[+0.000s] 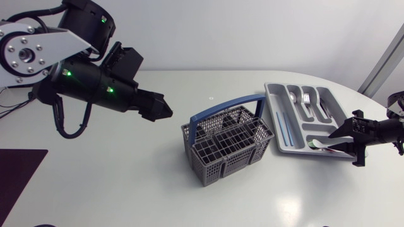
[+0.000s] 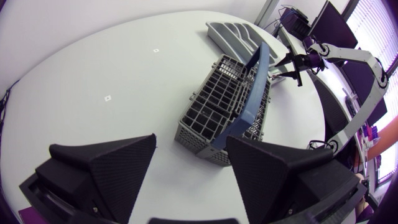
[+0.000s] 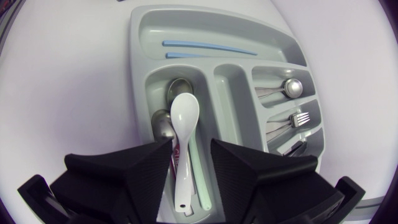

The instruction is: Unload the cutlery basket into the drawer organizer.

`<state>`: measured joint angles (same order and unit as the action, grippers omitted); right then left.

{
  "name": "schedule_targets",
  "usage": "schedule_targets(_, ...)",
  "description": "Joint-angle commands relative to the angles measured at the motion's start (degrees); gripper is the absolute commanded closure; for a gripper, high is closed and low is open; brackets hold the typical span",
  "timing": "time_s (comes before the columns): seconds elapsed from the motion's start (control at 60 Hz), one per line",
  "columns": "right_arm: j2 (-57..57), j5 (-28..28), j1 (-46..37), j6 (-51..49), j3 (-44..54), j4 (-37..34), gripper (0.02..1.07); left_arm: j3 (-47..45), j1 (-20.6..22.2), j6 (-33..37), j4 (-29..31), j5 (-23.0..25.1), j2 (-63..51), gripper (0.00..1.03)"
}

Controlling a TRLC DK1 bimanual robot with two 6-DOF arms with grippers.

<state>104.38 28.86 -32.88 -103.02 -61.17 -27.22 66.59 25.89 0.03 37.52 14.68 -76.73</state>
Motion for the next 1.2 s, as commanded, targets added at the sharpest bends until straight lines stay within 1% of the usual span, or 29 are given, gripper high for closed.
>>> schedule_targets(0.0, -4.1, 1.2, 1.0, 1.8, 2.1, -1.0, 0.29, -2.4, 1.0, 1.0, -0.2, -0.1, 1.1, 0.2)
schedule_targets(0.033, -5.9, 2.0, 1.5, 2.7, 2.5, -2.2, 0.23, -2.9, 1.3, 1.3, -0.2, -0.2, 1.1, 0.2)
schedule_targets(0.117, -9.8, 3.4, 3.4, 5.6, 4.4, -3.0, 0.22, -4.0, 2.2, 2.1, -0.3, -0.5, 1.1, 0.2)
schedule_targets(0.15, -11.6, 3.8, 4.6, 7.2, 5.4, -3.0, 0.2, -4.6, 2.3, 2.5, -0.4, -0.5, 1.1, 0.2)
schedule_targets(0.267, -16.0, 5.3, 9.2, 14.1, 7.5, -2.9, 0.2, -6.1, 2.8, 3.2, -1.2, -0.9, 0.8, 0.2)
schedule_targets(0.367, -17.3, 6.0, 14.5, 22.9, 8.0, -2.0, 0.2, -7.4, 4.2, 4.8, -1.2, -1.8, -0.8, 0.2)
schedule_targets(0.433, -17.5, 5.9, 18.4, 30.7, 9.0, 2.6, 0.2, -8.1, 5.2, 5.5, -1.2, -1.8, -1.8, 0.2)
schedule_targets(0.5, -17.0, 4.9, 21.7, 36.2, 9.6, 6.0, 0.18, -8.3, 6.2, 5.9, -1.3, -1.8, -2.6, 0.2)
schedule_targets(0.583, -15.9, 1.8, 25.2, 43.3, 10.2, 12.4, 0.18, -8.6, 7.2, 6.3, -1.3, -1.9, -3.2, 0.2)
schedule_targets(0.683, -13.5, -2.2, 28.1, 49.4, 9.1, 16.8, 0.18, -8.9, 7.9, 6.7, -1.2, -2.0, -4.0, 0.2)
schedule_targets(0.767, -11.4, -4.8, 29.9, 52.1, 8.0, 18.5, 0.18, -9.2, 7.8, 7.3, -1.3, -2.1, -5.1, 0.2)
schedule_targets(0.867, -10.7, -5.7, 31.8, 53.5, 7.5, 18.4, 0.18, -9.6, 7.8, 7.5, -2.4, -2.1, -6.5, 0.2)
schedule_targets(1.017, -12.1, -5.9, 34.2, 54.2, 8.3, 16.3, 0.18, -9.2, 7.3, 7.5, -4.7, -2.3, -8.9, 0.2)
schedule_targets(1.183, -15.6, -7.9, 38.1, 55.9, 11.0, 15.6, 0.18, -7.0, 5.9, 8.2, -6.2, -3.1, -11.2, 0.2)
